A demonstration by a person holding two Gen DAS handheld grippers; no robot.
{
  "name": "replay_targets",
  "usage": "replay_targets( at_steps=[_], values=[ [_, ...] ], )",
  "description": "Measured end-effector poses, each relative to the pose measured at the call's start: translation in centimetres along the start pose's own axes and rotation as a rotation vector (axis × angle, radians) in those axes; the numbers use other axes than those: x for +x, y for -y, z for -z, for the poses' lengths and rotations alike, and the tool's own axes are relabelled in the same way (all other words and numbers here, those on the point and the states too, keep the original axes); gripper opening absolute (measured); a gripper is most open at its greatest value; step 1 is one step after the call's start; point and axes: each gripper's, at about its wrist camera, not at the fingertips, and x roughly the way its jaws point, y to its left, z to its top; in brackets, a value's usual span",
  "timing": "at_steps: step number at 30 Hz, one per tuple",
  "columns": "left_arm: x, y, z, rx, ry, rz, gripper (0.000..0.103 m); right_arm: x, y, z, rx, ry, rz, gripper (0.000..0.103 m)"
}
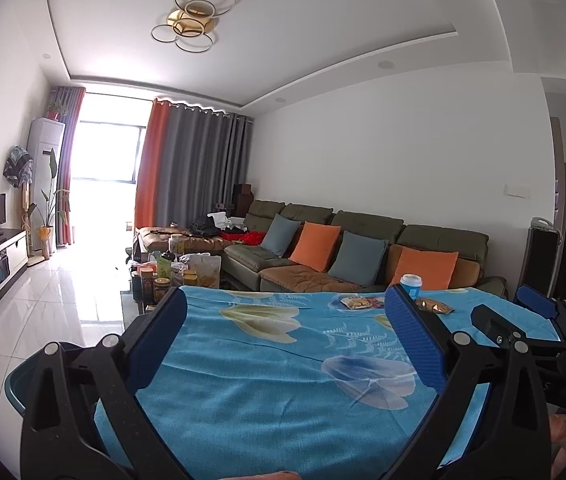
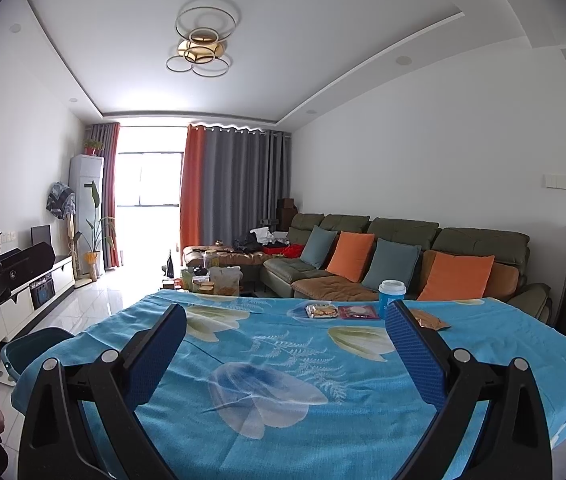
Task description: Collect trash
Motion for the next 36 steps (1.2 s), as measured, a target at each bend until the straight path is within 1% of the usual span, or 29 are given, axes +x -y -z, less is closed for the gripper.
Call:
replay_targets(
  at_steps=[4,15,36],
  values=[
    [0.21,0.06,0.28,0.006,-0.02,-0.001,0.097,0.2,0.02,-0.01,0.001,-0.009,-0.001,0.096],
    [0.35,0.26,0.46,0.019,-0.043,0.002,0.097,0.62,0.15,0.13,0.005,-0.019,0.003,0.096],
    [0.94,-0.01,0.64,0.02,-0.065,0.004,0.097,0.73,0.0,0.5,0.009,-0.027,0.01,0.096]
  ],
)
